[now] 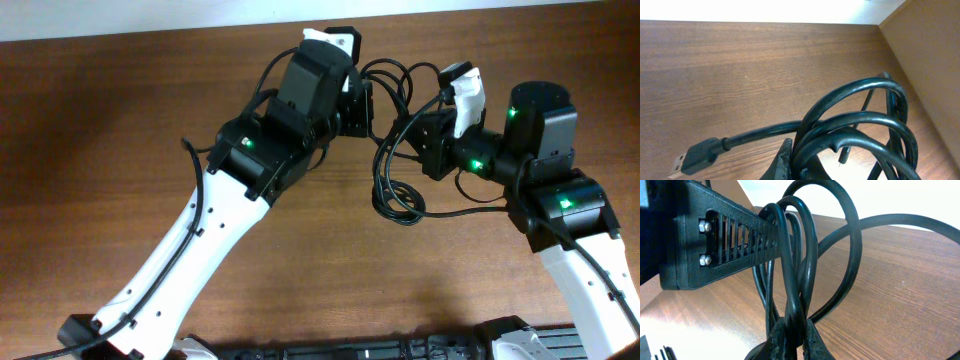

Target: Untangle cables

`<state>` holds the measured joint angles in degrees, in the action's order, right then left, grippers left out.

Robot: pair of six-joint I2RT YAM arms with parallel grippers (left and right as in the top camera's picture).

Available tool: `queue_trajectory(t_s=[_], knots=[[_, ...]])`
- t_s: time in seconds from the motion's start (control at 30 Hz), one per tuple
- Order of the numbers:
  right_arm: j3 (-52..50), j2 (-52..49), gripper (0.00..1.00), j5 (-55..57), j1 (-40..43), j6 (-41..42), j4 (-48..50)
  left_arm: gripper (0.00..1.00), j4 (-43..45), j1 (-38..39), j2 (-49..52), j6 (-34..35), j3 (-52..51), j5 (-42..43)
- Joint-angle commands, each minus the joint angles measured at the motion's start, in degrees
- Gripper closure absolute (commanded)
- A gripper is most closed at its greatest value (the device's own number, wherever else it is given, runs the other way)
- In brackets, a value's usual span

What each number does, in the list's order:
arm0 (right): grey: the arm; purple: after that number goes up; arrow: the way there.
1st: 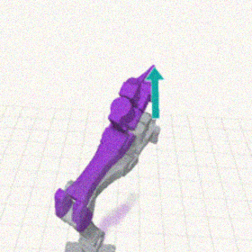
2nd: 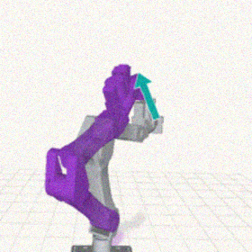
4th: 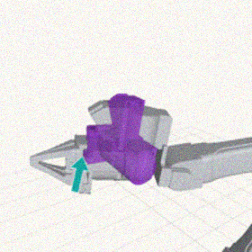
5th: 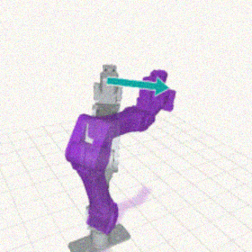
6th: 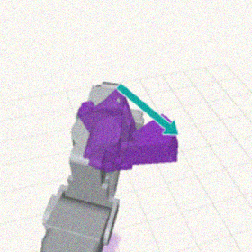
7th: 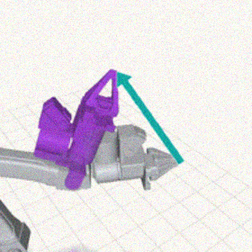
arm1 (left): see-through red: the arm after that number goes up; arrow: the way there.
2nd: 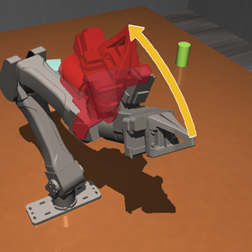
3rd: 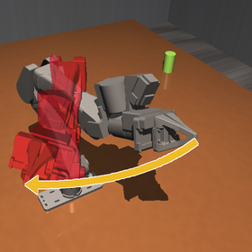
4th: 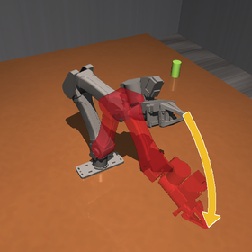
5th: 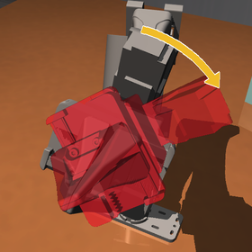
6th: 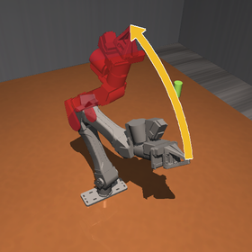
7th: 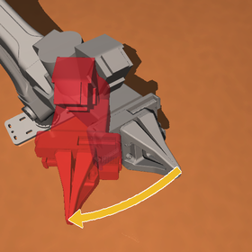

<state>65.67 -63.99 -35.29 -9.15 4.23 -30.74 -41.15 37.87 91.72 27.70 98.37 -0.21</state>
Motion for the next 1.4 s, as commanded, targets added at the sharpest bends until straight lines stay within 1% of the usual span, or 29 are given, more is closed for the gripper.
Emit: queue_trajectory(t_s=[0.0, 0.13, 0.27, 0.3, 0.37, 0.4, 0.43, 0.5, 0.53, 0.57, 0.63, 0.7, 0.8, 0.97, 1.17, 1.37], knots=[[0.13, 0.83, 0.96, -3.13, -0.15, -1.11, -1.64, 1.00, 1.46, -5.40, 0.26, 5.79, 1.11, -10.25], [0.13, 0.83, 0.96, -3.13, -0.15, -2.38, -2.10, 1.00, 1.46, -6.05, 0.28, 7.69, 1.11, -10.36], [0.13, 0.83, 0.96, -3.08, -0.15, -2.36, -2.01, 1.00, 1.44, -6.05, 0.26, 7.67, 1.11, -10.19], [0.13, 0.83, 0.95, -3.08, -0.15, -2.36, -1.86, 1.00, 1.44, -6.05, 0.26, 7.67, 1.11, -10.03], [0.13, 0.83, 0.90, -3.08, -0.15, -2.34, -1.79, 1.00, 1.42, -5.99, 0.26, 7.58, 1.11, -9.66], [0.13, 0.83, 0.84, -3.08, -0.15, -2.34, -1.79, 1.00, 1.42, -5.92, 0.26, 7.43, 1.11, -9.27], [0.13, 0.83, 0.64, -3.08, -0.15, -2.34, -1.66, 1.00, 1.38, -5.88, 0.26, 7.26, 1.11, -7.13], [0.13, 0.83, 0.42, -3.08, -0.15, -2.34, -1.60, 1.00, 1.49, -5.81, 0.26, 4.70, 1.11, -3.96], [0.13, 0.83, 0.36, -3.06, -0.15, -2.34, -1.60, 1.00, 1.44, -5.75, 0.26, 3.39, 1.11, -2.75], [0.13, 0.83, 0.34, -3.06, -0.15, -2.34, -1.55, 1.00, 1.44, -5.64, 0.26, 2.10, 1.11, -1.90], [0.13, 0.83, 0.33, -3.04, -0.15, -2.34, -1.38, 1.00, 0.76, -5.38, 0.26, 1.95, 1.11, -1.84], [0.13, 0.83, 0.33, -1.97, -0.15, -2.29, -1.40, 1.00, -0.07, -4.96, 0.26, 1.16, 1.11, 0.20], [0.13, 0.83, 0.33, -1.05, -0.15, -2.29, -1.40, 1.00, -0.07, -4.85, 0.26, -2.86, 1.11, 6.82], [0.13, 0.83, 0.34, 1.99, -0.15, -2.27, -1.51, 1.00, -0.15, -4.85, 0.26, -6.84, 1.11, 16.50], [0.13, 0.83, 0.34, 5.40, -0.15, -2.05, -1.70, 1.00, -2.49, -4.85, 0.26, -7.02, 1.11, 19.69], [0.13, 0.83, 0.51, 5.40, -0.15, -2.08, -1.86, 1.00, -2.64, -4.09, 0.26, -7.02, 1.11, 20.44]])
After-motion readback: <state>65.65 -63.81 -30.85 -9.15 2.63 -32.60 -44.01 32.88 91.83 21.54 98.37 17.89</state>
